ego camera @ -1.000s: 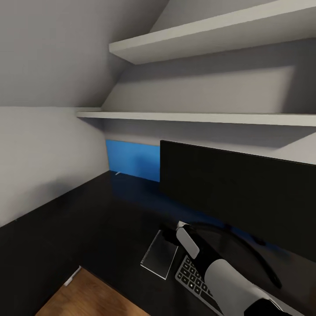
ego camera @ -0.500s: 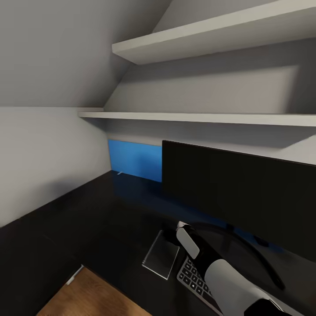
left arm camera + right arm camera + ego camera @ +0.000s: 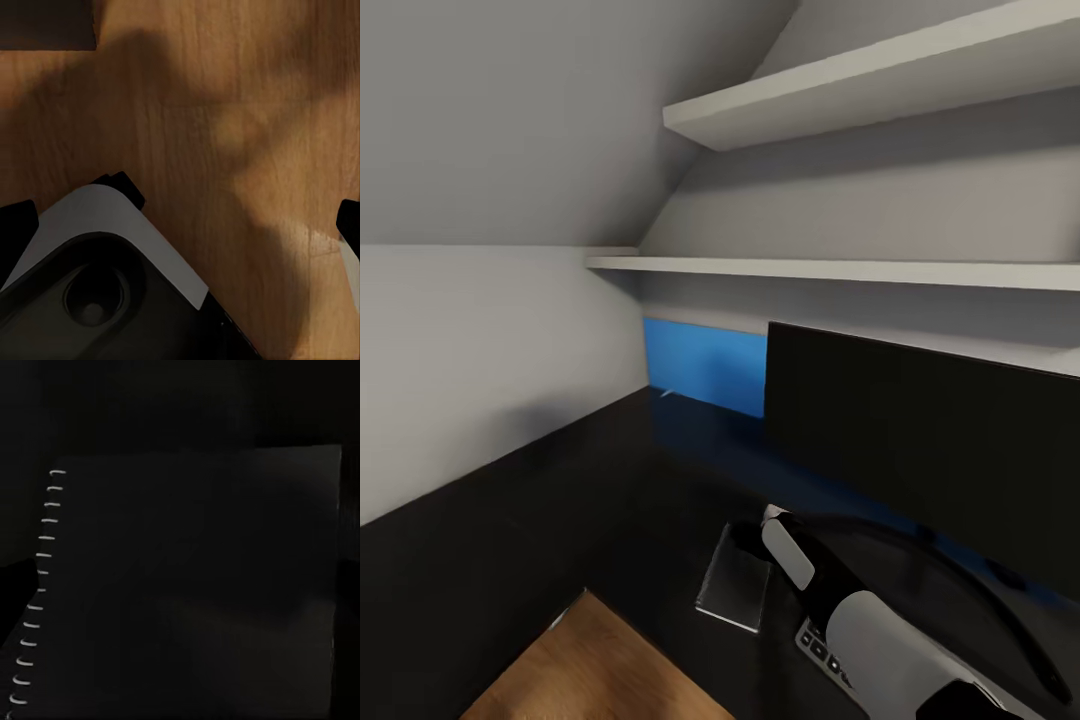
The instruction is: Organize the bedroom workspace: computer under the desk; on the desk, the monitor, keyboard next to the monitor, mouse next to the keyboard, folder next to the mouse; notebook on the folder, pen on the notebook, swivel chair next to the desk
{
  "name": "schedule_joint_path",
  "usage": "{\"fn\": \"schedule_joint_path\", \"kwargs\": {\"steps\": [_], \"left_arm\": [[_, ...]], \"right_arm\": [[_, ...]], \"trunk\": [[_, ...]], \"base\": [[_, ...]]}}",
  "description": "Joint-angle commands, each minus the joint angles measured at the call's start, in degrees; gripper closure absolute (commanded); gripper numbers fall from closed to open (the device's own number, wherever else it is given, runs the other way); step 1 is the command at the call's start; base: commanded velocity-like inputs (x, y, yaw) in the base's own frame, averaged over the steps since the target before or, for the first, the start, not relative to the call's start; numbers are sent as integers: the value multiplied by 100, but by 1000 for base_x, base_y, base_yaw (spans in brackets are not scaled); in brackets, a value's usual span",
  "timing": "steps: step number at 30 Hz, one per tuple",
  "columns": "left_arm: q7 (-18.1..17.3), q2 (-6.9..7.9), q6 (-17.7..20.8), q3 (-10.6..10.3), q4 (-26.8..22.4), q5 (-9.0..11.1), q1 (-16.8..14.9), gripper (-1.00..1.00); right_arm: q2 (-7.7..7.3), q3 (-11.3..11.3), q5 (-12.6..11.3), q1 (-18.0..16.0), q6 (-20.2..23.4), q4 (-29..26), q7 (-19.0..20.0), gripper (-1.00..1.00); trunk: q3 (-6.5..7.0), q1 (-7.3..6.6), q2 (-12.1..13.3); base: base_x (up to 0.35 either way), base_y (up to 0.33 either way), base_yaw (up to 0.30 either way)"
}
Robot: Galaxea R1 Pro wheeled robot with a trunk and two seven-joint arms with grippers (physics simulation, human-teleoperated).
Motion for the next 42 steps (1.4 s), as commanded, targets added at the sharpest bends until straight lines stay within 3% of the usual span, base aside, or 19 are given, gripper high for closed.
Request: {"fn": "schedule_joint_path", "kwargs": {"steps": [1,42], "left_arm": [[48,7,7,-27,-21,40,3,-100],[48,-11,25,-37,-21,-17,3,-100]], "right_arm": [[0,14,-44,-4,9,-7,-46,-100],[0,14,-46,-4,9,-7,-40,-100]], "trunk": [[-5,0,-4],[-3,0,-4]], "base": [[0,0,243],[0,0,232]]}}
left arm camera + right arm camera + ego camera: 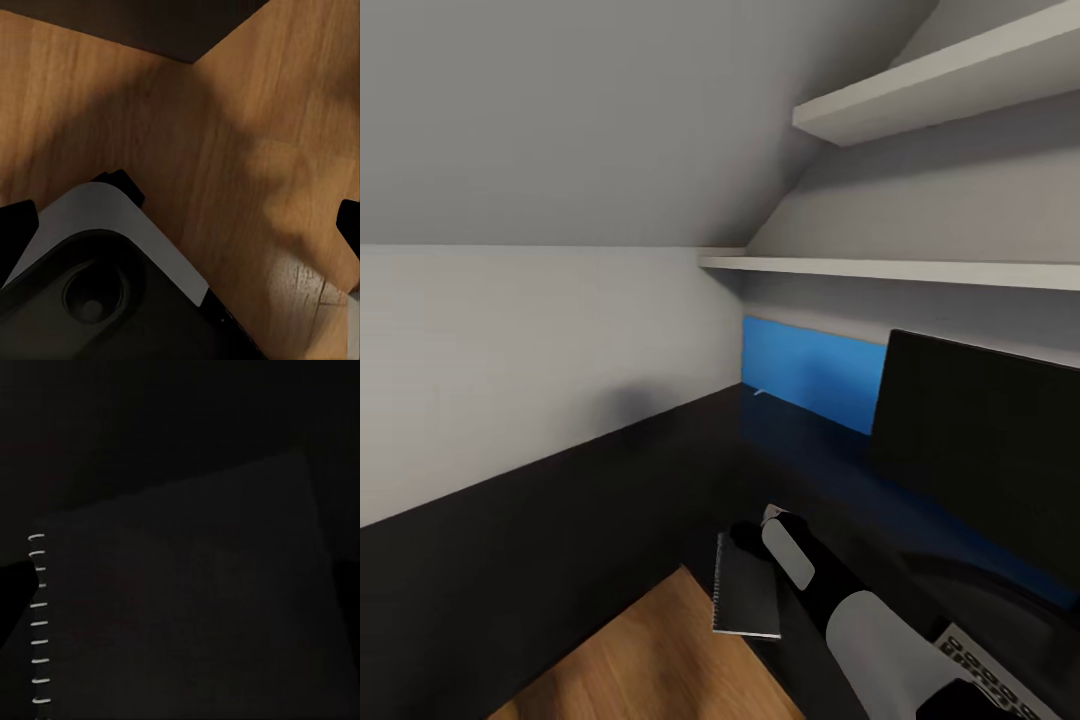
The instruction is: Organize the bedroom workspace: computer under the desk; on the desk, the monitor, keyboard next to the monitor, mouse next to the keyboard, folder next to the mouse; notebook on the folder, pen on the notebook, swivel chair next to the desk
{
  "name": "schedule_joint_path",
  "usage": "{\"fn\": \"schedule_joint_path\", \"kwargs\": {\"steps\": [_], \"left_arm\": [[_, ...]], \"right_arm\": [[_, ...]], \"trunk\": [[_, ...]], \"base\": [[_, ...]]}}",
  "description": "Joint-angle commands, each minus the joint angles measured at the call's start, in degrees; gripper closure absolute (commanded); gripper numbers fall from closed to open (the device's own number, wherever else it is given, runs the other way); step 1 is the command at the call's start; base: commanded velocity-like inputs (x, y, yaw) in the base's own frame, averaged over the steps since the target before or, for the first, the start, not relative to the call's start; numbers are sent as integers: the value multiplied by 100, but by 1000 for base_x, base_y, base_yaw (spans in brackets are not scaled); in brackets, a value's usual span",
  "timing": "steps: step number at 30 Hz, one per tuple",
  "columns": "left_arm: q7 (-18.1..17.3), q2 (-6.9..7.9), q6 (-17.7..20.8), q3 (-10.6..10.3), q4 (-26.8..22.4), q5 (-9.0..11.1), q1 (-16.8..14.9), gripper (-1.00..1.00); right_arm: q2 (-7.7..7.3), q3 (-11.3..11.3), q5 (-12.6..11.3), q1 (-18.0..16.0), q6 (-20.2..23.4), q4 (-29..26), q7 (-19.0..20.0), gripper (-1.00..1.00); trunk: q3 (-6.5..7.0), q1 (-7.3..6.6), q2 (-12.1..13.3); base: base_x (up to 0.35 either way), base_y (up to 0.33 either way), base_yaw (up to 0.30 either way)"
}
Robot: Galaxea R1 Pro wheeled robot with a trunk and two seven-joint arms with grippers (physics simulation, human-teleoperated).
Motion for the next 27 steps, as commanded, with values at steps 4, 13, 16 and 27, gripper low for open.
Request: {"fn": "schedule_joint_path", "kwargs": {"steps": [4,13,16,27], "left_arm": [[48,4,7,-30,-21,33,3,-100],[48,-1,9,-49,-21,19,3,-100],[48,-1,10,-51,-21,19,3,-100],[65,-14,-1,-69,-13,14,3,-100]], "right_arm": [[0,10,-45,-4,10,-7,-44,-100],[0,15,-282,-4,10,-7,-38,-100],[0,18,-315,-4,10,-7,-32,-100],[-6,-17,-324,-17,-180,-12,11,-100]], "trunk": [[-6,0,-4],[-6,0,-4],[-6,0,-4],[-6,0,-4]], "base": [[0,0,43],[0,0,95],[0,0,186],[0,0,40]]}}
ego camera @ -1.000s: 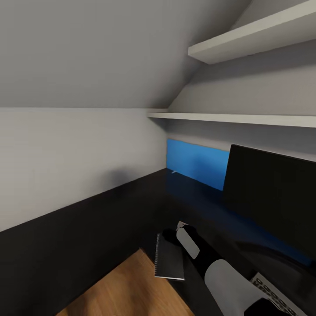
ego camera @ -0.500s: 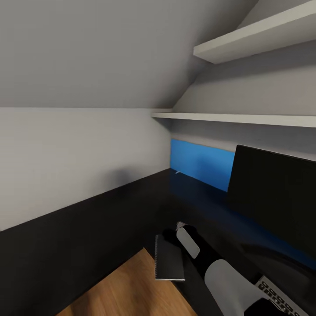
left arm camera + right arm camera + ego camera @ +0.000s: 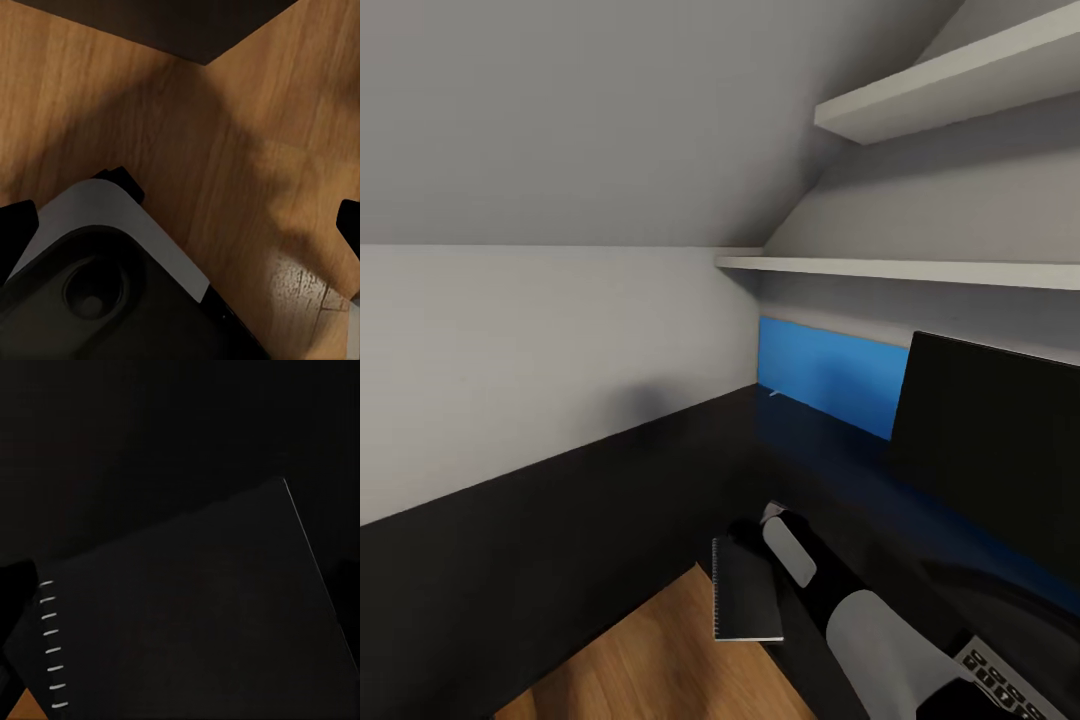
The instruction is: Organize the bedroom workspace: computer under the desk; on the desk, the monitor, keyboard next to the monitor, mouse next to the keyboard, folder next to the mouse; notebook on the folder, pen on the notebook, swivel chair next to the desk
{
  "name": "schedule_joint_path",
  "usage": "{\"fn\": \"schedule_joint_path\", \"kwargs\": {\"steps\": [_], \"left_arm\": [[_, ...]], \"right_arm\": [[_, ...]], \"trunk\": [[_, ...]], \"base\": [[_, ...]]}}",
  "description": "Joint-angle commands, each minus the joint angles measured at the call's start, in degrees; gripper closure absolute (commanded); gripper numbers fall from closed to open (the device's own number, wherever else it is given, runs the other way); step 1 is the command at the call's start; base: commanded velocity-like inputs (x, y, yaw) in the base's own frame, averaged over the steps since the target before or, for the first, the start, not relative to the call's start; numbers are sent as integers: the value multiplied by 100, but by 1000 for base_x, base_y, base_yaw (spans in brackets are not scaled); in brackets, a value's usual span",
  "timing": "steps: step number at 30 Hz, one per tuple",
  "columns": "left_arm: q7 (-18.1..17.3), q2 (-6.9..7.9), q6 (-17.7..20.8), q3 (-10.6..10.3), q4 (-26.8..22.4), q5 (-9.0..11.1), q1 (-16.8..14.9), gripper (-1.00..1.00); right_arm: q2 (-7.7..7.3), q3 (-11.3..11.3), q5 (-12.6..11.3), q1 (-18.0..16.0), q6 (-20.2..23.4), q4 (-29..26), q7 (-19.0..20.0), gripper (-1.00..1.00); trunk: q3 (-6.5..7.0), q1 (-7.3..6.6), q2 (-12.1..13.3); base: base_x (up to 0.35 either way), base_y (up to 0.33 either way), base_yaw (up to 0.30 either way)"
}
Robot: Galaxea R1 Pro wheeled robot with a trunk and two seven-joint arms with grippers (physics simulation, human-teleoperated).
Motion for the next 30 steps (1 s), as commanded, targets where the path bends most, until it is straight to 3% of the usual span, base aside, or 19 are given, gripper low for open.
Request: {"fn": "schedule_joint_path", "kwargs": {"steps": [1,7,12,20,30], "left_arm": [[49,6,6,-29,-21,39,3,-100],[50,3,13,-42,13,36,3,-100],[56,-2,-10,-55,44,31,3,-100],[49,-7,-46,-61,94,27,3,-100],[47,-8,-54,-53,118,35,3,-100]], "right_arm": [[-9,22,-46,-5,-57,-10,-47,-100],[-19,24,-47,-4,-339,-12,-51,-100],[-40,20,-39,-7,-328,-24,-64,-100],[-268,19,-61,-1,255,-84,-49,-100],[-274,19,-77,10,526,-60,-27,-100]], "trunk": [[-5,0,-3],[-5,0,-3],[-5,0,-3],[-5,0,-3],[-5,0,-3]], "base": [[0,0,5],[0,0,2],[0,0,0],[-72,-53,0],[-121,-79,0]]}}
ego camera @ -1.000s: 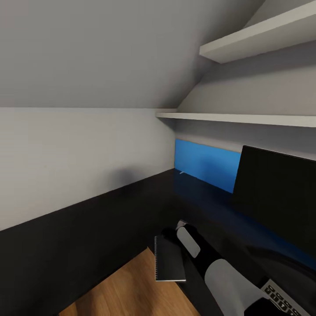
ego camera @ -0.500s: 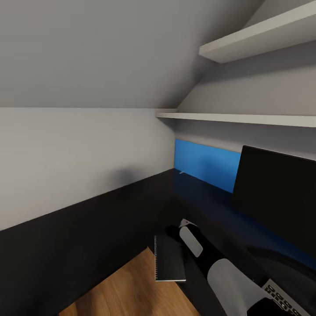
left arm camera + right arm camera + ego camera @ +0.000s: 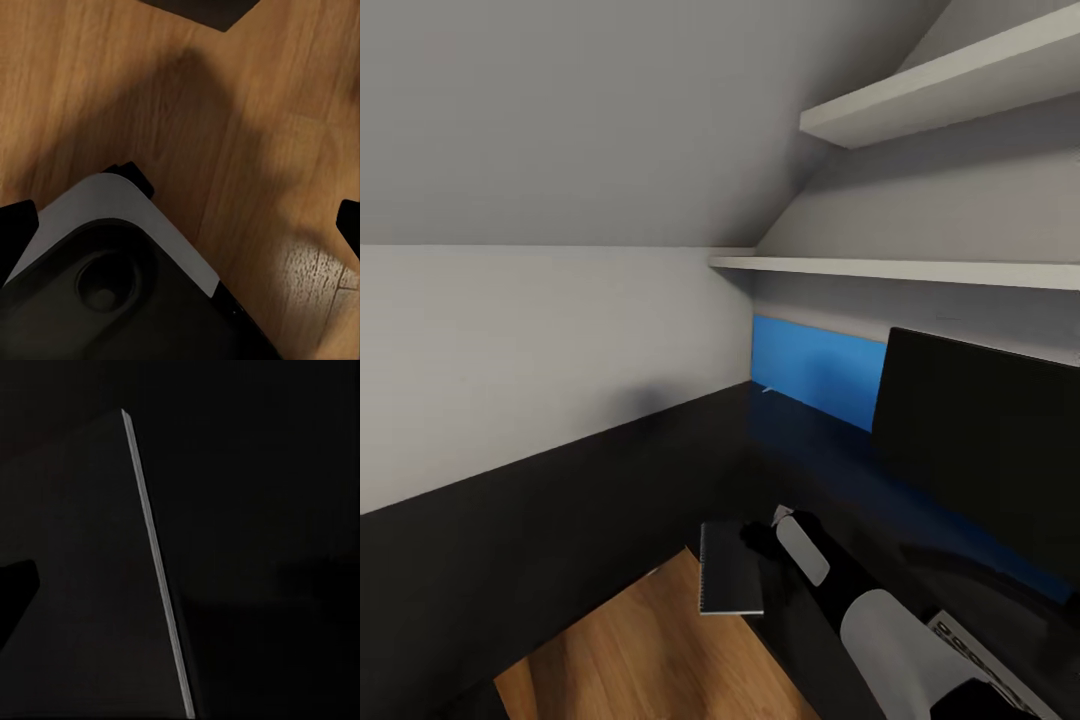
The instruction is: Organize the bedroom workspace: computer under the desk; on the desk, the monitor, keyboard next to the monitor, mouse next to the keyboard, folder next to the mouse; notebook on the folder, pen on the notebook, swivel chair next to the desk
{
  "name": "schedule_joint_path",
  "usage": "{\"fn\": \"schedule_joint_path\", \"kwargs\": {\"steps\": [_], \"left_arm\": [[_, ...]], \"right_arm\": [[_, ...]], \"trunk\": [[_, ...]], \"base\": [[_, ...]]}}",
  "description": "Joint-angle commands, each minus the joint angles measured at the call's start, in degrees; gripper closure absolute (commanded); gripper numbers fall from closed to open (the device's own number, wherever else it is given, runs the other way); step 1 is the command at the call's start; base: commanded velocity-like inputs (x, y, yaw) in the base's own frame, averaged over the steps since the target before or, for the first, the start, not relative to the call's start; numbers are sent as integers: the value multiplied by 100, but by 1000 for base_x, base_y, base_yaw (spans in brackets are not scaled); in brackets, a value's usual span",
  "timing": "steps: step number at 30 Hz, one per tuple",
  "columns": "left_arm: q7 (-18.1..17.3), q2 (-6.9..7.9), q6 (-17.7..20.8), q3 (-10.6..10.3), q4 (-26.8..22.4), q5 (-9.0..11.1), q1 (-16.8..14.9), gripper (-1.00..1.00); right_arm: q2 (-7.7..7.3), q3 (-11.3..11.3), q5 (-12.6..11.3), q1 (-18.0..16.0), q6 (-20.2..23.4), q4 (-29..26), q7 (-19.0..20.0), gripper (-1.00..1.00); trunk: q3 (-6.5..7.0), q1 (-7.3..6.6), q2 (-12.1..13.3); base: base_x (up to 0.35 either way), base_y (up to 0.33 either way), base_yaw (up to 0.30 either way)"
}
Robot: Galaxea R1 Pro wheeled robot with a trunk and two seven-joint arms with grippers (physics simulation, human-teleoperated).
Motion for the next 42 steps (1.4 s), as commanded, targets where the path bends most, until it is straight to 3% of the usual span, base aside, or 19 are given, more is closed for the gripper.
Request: {"fn": "schedule_joint_path", "kwargs": {"steps": [1,7,8,9,12,15,27,42], "left_arm": [[52,8,3,-31,-20,41,3,-100],[23,9,-1,-25,81,47,3,-100],[20,9,0,-25,94,48,3,-100],[15,8,-3,-24,120,49,3,-100],[12,6,-3,-23,136,50,3,-100],[10,3,-5,-23,143,51,3,-100],[2,9,2,-16,155,58,3,-100],[8,9,3,-14,156,53,3,-100]], "right_arm": [[-1,19,-136,2,27,15,-80,-100],[16,13,-229,26,30,48,-78,-100],[15,15,-291,31,28,50,-77,-100],[11,17,-541,41,23,55,-77,-100],[4,18,-825,47,16,61,-75,-100],[-2,19,-948,49,12,64,-76,-100],[0,27,-1029,51,10,64,-77,-100],[-12,21,-1033,51,17,61,-77,-100]], "trunk": [[-7,0,-3],[-7,0,-3],[-7,0,-3],[-7,0,-3],[-7,0,-3],[-7,0,-3],[-7,0,-3],[-7,0,-3]], "base": [[-26,-16,0],[-12,-7,1],[-4,-3,12],[-2,-1,38],[-1,-1,49],[-1,0,54],[0,17,13],[0,183,0]]}}
